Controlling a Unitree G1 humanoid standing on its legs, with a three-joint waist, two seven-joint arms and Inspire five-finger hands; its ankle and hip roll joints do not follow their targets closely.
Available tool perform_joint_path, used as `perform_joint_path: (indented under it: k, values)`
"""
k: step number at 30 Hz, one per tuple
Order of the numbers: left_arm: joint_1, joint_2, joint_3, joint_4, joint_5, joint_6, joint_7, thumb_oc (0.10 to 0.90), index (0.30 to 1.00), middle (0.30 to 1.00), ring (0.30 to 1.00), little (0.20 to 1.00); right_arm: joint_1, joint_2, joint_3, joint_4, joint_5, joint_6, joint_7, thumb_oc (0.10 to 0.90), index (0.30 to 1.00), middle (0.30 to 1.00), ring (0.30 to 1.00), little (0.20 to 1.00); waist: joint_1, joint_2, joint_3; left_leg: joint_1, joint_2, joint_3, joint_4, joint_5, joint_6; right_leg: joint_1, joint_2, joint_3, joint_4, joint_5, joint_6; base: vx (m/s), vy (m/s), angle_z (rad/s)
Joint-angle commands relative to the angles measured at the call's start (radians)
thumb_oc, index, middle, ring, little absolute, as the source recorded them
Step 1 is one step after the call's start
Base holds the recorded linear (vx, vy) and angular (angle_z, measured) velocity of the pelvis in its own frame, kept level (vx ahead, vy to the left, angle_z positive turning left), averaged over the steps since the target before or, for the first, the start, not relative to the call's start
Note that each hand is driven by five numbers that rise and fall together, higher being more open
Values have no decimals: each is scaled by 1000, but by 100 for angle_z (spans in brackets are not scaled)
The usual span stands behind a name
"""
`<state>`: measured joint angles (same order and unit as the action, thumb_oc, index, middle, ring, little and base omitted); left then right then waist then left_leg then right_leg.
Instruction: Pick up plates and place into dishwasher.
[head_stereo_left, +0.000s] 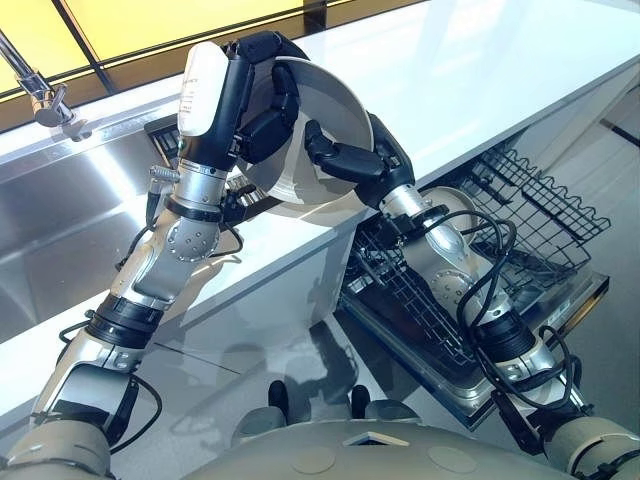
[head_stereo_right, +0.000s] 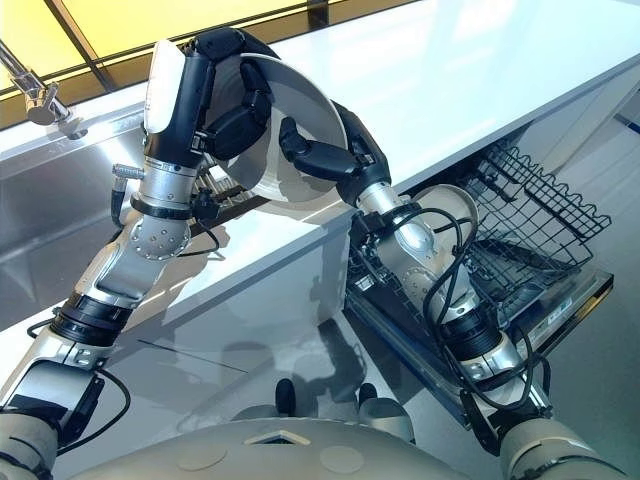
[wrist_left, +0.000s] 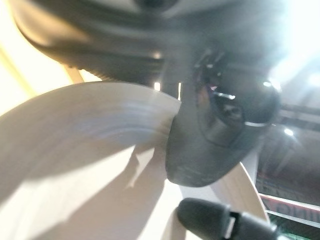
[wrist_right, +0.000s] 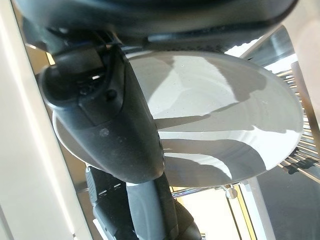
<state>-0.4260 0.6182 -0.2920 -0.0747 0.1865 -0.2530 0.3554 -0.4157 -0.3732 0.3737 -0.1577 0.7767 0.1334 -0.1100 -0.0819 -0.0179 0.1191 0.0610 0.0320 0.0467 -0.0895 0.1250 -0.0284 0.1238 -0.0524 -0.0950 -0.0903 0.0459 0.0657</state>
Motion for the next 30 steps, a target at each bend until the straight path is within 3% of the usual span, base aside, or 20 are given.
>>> perform_joint_path:
  k: [1,3,4,10,16,23,30]
  values:
    - [-46,-37,33,-116,-303,-12,-27,800,900,900,900,900,-82,27,-99,-18,20,-167,-26,100,300,300,300,200,23,7,-76,36,-46,24,2,-102,22,-62,73,-1,103,-54,18,-26,-3,5]
    - [-23,-60,51,-91,-368,22,-48,800,900,900,900,900,-102,20,-128,-15,-17,-207,-47,100,300,300,300,200,27,8,-75,36,-47,22,2,-102,23,-60,72,-4,101,-53,18,0,0,0]
    - [-12,-68,73,-62,-419,80,-64,800,900,900,900,900,-129,11,-164,-16,-86,-260,-96,100,300,300,300,200,31,11,-77,36,-47,20,2,-103,23,-59,73,-6,100,-54,17,0,0,0]
    - [26,-59,162,35,-503,179,-102,800,900,900,900,900,-147,-62,-317,7,-372,-393,-287,100,300,300,300,200,30,26,-87,38,-51,15,3,-109,27,-55,70,-3,96,-61,15,0,0,0]
    - [104,-36,255,58,-498,188,-135,800,900,900,900,900,-29,-150,-464,54,-512,-459,-388,100,300,300,300,200,21,31,-93,33,-51,17,2,-102,29,-61,70,2,97,-57,13,-6,2,-3]
    - [196,-37,344,81,-470,175,-135,800,900,900,900,900,158,-185,-598,99,-598,-461,-427,100,300,300,300,200,3,38,-89,40,-50,23,2,-112,27,-56,70,9,98,-67,15,19,4,0]
    - [263,-15,440,152,-447,160,-85,800,900,900,900,900,353,-212,-667,188,-833,-362,-444,100,300,300,300,200,-33,45,-77,45,-51,42,2,-118,30,-64,67,17,110,-74,19,-1,27,-2]
